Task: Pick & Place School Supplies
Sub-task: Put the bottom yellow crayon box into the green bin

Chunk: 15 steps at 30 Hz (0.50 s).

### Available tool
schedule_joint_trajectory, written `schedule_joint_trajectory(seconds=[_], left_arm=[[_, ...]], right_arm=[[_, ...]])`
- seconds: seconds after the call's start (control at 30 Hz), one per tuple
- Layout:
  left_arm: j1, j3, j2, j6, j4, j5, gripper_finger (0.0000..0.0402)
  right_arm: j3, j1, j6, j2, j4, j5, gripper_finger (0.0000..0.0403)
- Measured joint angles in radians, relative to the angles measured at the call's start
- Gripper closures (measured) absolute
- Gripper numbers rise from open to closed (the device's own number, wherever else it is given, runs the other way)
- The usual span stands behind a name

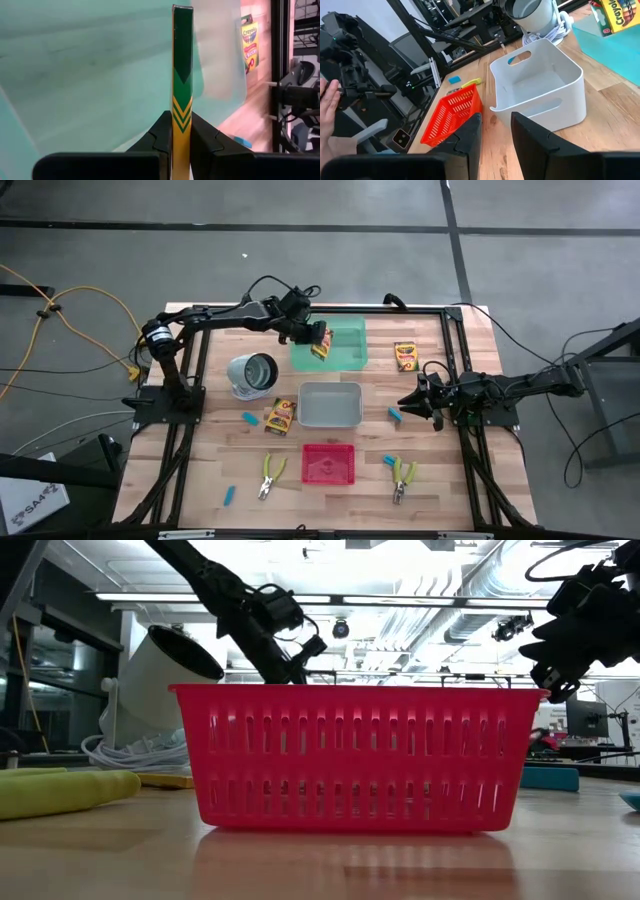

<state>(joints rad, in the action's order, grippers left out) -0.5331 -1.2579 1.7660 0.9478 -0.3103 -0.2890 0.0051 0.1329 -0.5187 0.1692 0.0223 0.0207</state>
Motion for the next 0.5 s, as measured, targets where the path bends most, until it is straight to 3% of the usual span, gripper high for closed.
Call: schedule_joint_trajectory(seconds=[0.5], left_arm=[[-0.015, -0.018, 0.0, 0.017, -0.076, 0.051, 0.0375]], right_arm=[[0.0, 0.0, 0.0, 0.0, 0.002, -0.002, 0.0306]])
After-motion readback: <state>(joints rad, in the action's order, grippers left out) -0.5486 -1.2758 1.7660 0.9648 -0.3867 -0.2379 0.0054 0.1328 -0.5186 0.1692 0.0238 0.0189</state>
